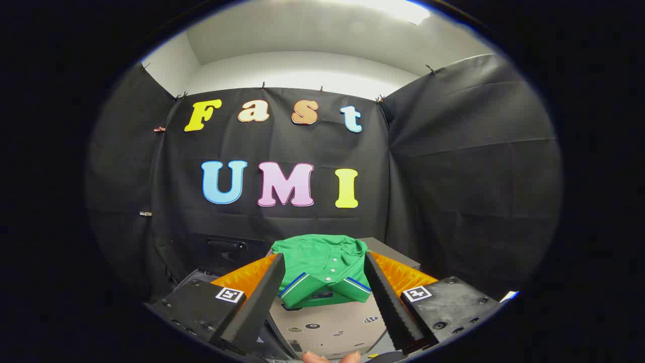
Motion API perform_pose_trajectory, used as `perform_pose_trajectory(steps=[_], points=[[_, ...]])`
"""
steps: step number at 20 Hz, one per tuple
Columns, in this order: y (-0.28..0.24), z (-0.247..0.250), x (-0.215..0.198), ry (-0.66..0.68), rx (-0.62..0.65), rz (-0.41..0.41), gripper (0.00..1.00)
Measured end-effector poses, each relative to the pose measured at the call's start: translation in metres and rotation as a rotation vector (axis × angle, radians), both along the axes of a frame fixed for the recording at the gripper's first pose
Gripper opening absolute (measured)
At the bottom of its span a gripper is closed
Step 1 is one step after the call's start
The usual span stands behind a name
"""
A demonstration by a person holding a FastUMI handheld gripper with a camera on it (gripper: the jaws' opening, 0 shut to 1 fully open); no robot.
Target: Put the clothes into the washing machine and then close the washing machine lid.
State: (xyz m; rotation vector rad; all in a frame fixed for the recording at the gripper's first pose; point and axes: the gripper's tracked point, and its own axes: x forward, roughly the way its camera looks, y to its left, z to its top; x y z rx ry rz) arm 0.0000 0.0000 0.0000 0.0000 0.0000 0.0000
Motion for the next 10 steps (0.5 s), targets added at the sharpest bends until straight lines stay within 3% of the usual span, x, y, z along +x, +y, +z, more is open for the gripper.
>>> perform_pose_trajectory(steps=[10], points=[[0.0002, 0.0019, -0.0023, 0.002, -0.008, -0.003, 0.99]])
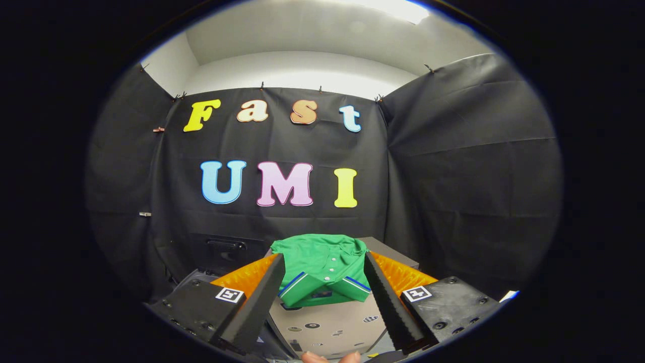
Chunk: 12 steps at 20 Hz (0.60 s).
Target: Put the clothes into the washing machine and then close the washing machine lid.
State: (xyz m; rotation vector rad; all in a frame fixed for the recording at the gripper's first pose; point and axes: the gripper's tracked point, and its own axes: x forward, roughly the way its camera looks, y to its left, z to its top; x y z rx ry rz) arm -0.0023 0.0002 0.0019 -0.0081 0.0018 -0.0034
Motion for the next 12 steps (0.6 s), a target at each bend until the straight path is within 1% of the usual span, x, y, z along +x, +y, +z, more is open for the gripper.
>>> perform_pose_trajectory(steps=[3, 6, 12], points=[[0.0055, 0.007, -0.0041, -0.015, 0.003, 0.011, 0.99], [0.0092, 0.0027, -0.0059, -0.01, 0.003, 0.024, 0.99], [0.009, 0.0103, -0.0044, -0.028, 0.0, 0.019, 0.98]])
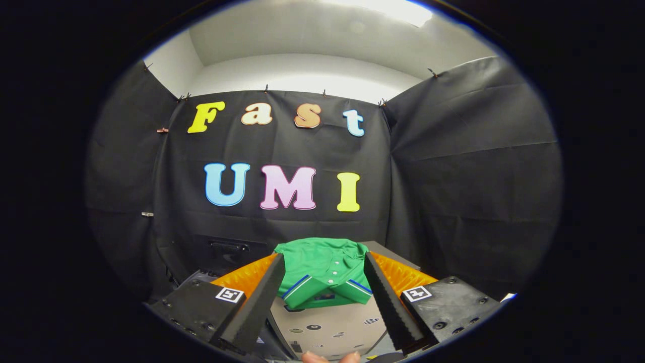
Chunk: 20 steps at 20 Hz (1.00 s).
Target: Put the clothes into the washing machine and then close the washing machine lid.
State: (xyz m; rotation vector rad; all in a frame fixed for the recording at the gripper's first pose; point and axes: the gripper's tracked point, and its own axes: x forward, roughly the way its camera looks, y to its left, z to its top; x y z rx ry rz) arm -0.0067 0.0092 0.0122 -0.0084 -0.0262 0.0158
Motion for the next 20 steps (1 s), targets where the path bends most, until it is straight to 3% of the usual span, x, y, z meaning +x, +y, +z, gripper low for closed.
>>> perform_pose_trajectory(steps=[10, 20], points=[[0.011, -0.006, 0.039, 0.036, 0.022, 0.052, 0.98], [0.025, -0.006, 0.15, 0.255, 0.001, 0.149, 0.99]])
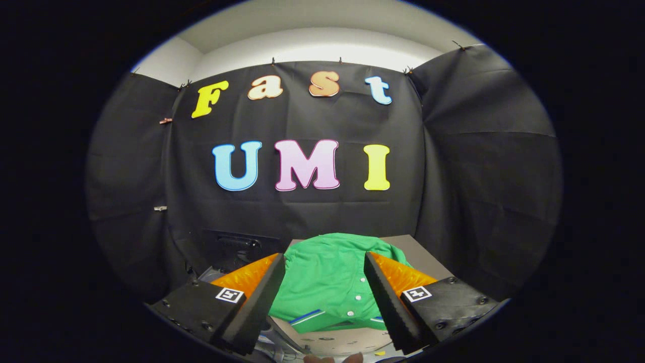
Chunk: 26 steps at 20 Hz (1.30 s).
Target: Put the clothes into the washing machine and then close the washing machine lid.
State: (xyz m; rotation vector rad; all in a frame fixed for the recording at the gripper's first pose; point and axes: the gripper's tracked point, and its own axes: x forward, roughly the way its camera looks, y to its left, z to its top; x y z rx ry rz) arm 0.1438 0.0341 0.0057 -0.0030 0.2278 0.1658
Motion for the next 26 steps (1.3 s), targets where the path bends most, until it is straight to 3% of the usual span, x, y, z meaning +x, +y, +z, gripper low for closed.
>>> perform_pose_trajectory(steps=[6, 10, 13, 19, 24, 26], points=[[0.007, -0.041, 0.075, 0.234, -0.103, 0.002, 0.99], [-0.01, -0.094, 0.125, 0.388, -0.178, -0.079, 0.99], [-0.041, -0.136, 0.139, 0.505, -0.249, -0.163, 0.99], [-0.038, -0.152, 0.146, 0.603, -0.14, -0.18, 0.99], [-0.036, -0.152, 0.146, 0.545, -0.181, -0.167, 0.21], [-0.035, -0.151, 0.143, 0.559, -0.15, -0.163, 0.21]])
